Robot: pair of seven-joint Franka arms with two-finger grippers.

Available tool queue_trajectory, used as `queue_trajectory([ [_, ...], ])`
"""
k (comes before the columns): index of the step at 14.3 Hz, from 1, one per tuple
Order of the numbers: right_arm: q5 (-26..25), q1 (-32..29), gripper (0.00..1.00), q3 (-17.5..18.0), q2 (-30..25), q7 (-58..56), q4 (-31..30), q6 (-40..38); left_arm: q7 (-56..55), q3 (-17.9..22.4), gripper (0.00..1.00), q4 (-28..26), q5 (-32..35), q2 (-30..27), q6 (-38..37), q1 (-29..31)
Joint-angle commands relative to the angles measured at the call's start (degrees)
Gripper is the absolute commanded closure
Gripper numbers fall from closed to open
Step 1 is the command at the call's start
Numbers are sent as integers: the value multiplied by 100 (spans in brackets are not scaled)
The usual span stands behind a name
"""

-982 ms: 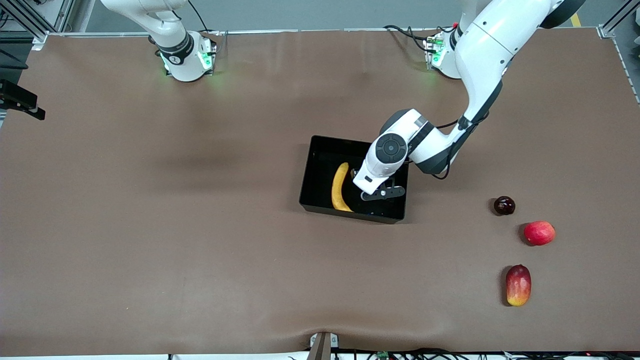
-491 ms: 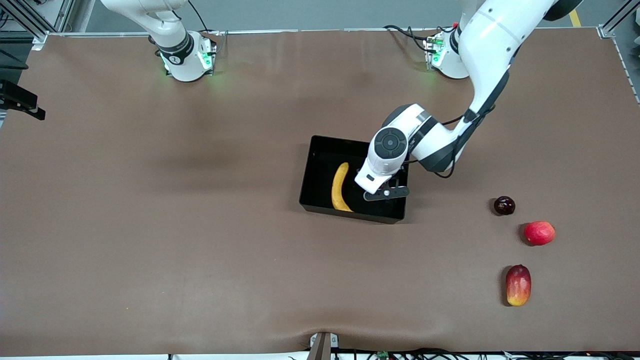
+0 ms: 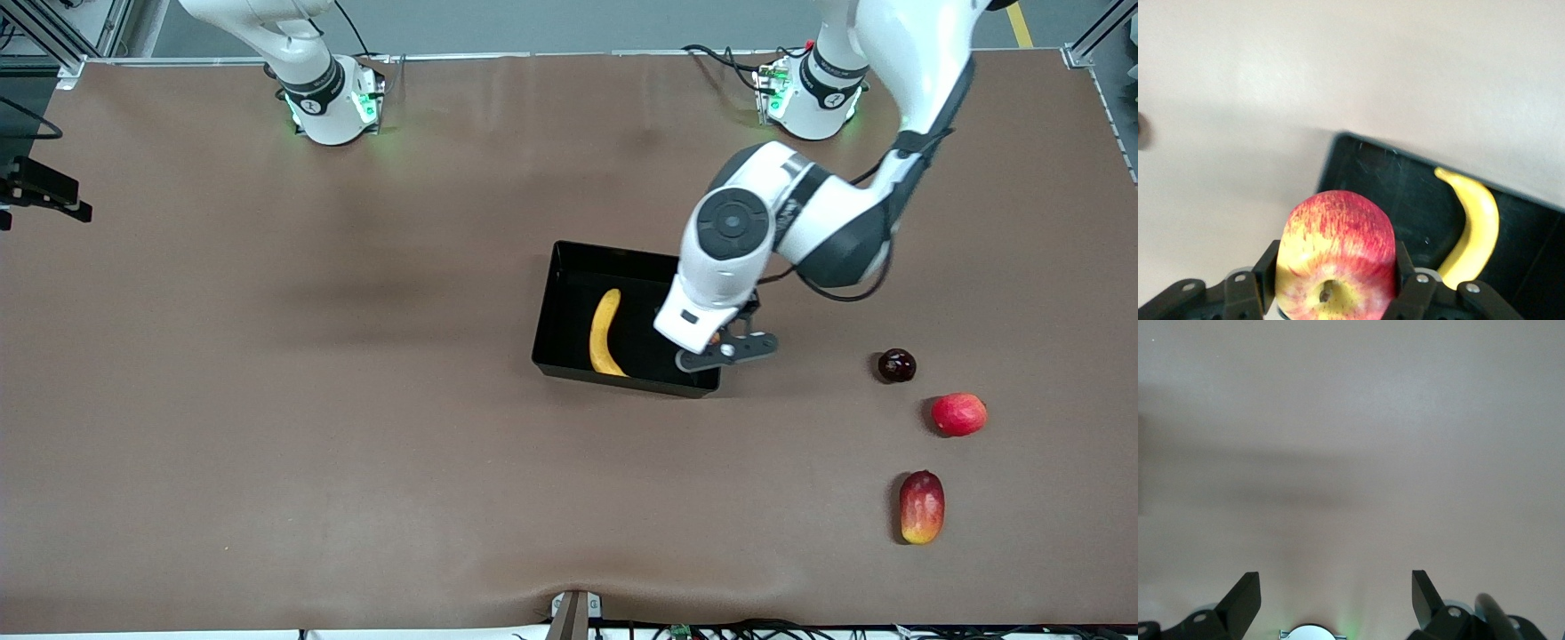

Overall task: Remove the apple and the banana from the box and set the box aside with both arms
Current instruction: 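Carry the apple beside the red apple and lower it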

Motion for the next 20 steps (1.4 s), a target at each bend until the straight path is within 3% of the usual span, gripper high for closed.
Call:
queue_trajectory([
  [1,-6,-31,0,32,208,-30,98,-71,770,-56,100,156,107,57,-217,609],
  [7,3,-93,0,32,304,-13,98,-71,1450,-47,100,-169,432,776,-192,1612],
  [11,3,-93,0,32,304,-21,98,-71,1327,-21,100,-179,520,1216,371,1815],
  [13,-6,-93,0,32,304,-21,98,-71,1336,206,100,-179,573,1278,608,1780],
  [20,3,-101,0,32,313,-13,98,-71,1327,409,100,-187,573,1524,1118,1806],
])
